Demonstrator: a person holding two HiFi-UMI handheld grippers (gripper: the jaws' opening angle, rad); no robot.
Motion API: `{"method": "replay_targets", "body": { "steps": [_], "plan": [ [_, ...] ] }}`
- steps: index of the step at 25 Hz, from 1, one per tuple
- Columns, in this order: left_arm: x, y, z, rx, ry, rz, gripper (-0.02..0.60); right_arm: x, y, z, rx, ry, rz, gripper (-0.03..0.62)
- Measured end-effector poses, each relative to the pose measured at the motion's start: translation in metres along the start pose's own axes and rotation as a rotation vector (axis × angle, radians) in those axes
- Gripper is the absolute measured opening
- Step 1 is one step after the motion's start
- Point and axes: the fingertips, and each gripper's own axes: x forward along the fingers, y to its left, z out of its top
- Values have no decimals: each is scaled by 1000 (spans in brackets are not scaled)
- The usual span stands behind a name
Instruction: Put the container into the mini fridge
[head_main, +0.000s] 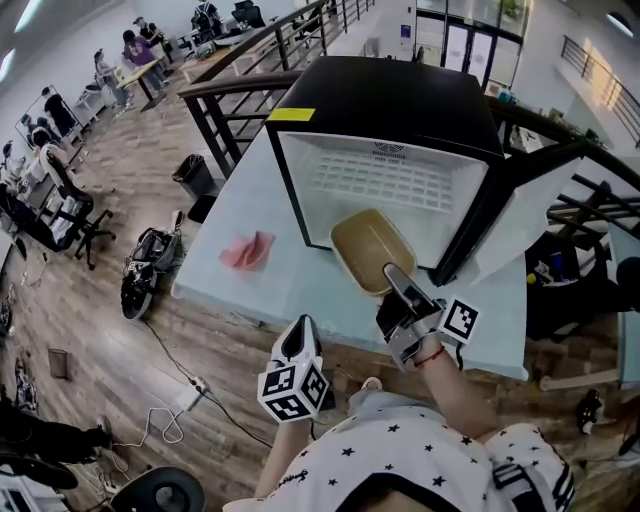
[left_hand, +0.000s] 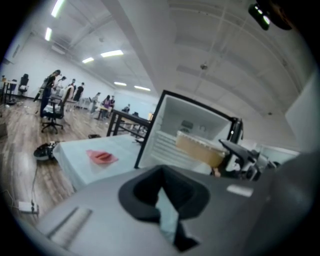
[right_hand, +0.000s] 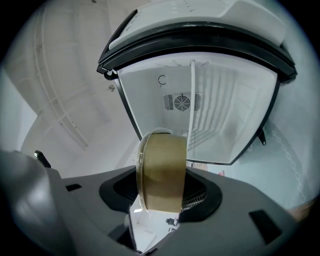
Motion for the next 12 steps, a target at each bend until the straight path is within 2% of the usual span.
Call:
{"method": "replay_targets", "body": {
  "steps": [12],
  "plan": [
    [56,-8,15,32,15,-67,6,30,-21,61,-35,-100,-40,216]
  ]
}}
